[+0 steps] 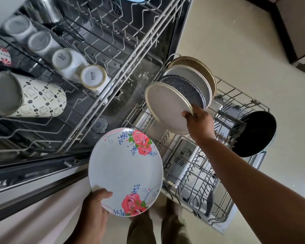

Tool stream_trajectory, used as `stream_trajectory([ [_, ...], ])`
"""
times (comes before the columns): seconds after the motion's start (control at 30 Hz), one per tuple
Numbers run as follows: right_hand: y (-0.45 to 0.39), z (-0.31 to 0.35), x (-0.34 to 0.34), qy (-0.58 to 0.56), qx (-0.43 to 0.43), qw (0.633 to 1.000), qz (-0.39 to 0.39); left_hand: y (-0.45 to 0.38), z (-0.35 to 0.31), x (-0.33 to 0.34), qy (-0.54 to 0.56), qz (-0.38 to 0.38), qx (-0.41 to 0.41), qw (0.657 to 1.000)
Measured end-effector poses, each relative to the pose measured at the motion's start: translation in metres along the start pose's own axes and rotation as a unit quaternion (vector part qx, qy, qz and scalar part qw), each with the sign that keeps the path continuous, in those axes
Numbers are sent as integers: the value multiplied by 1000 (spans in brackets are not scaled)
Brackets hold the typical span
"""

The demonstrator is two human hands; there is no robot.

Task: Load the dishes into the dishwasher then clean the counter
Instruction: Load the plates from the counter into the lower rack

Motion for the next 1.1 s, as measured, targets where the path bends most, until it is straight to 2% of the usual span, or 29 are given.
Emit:
stream_trajectory([
  [0.17,13,-7,0,-22,-27,999,-18,2,-3,2,-2,0,12,1000],
  [0.33,22,-1,16,52,-85,995,-16,6,-5,5,-1,-15,16,1000],
  [0.47,19,-4,15,40,-85,996,-10,7,-3,5,9,-21,19,1000],
  [0.6,24,-2,17,75,-139,987,-13,6,4,2,10,-27,15,999],
  [0.67,26,-1,20,89,-130,987,10,5,7,2,9,-31,15,999],
  [0.73,27,0,28,147,-97,982,65,4,11,1,9,-34,15,999],
  [0.87,36,2,62,313,-61,923,213,3,16,-1,12,-37,15,999],
  [1.1,22,2,74,351,-39,912,210,3,19,-1,8,-37,33,999],
])
Point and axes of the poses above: each hand's wrist, its own y-axis away from the middle knuckle, its own x-axis out of the palm, z = x × y, the point moved 4 cm from there along -y, towards the middle knuckle, and after that the axes turned 12 degrees about z, right-handed, at the moved point
